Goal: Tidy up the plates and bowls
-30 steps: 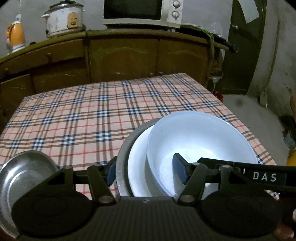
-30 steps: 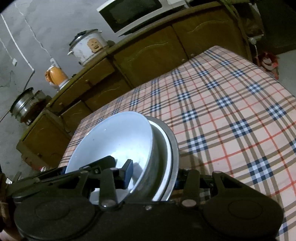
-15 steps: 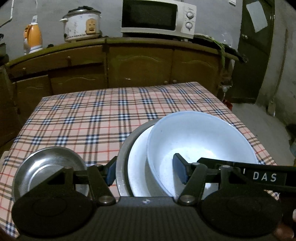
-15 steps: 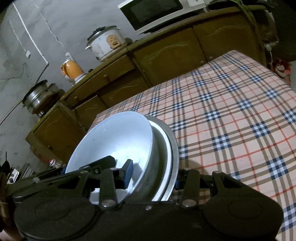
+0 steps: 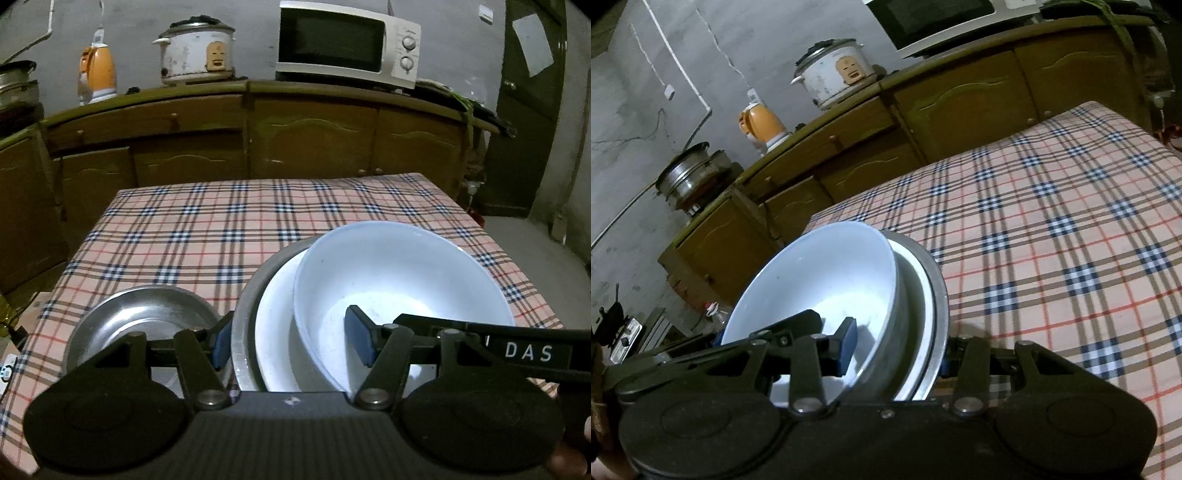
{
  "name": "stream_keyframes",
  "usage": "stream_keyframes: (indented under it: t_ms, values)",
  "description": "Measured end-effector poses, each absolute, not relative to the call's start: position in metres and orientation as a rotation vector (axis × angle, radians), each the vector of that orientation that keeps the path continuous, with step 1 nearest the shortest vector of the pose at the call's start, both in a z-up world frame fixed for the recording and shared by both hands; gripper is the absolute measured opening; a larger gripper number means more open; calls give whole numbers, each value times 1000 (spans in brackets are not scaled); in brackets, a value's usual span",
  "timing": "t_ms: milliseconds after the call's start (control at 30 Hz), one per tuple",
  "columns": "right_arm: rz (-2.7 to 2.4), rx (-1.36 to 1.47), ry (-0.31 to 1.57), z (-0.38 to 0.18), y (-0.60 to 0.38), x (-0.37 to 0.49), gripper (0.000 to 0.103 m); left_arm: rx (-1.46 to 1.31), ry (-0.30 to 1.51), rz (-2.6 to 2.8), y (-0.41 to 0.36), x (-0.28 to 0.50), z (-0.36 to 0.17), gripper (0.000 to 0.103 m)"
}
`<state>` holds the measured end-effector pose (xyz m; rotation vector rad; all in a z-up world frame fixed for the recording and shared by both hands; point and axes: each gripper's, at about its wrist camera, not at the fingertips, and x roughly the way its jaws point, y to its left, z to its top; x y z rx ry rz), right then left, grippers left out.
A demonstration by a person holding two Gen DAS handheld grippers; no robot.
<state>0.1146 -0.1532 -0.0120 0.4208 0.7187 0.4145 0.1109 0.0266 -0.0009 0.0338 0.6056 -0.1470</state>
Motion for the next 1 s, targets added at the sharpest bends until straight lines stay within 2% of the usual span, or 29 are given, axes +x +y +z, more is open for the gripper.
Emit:
stream_keyframes:
  t_ms: [1000]
  values:
    - [536,364,767,-24,-53,127,52,-30,616,-20,115,104,-9,63]
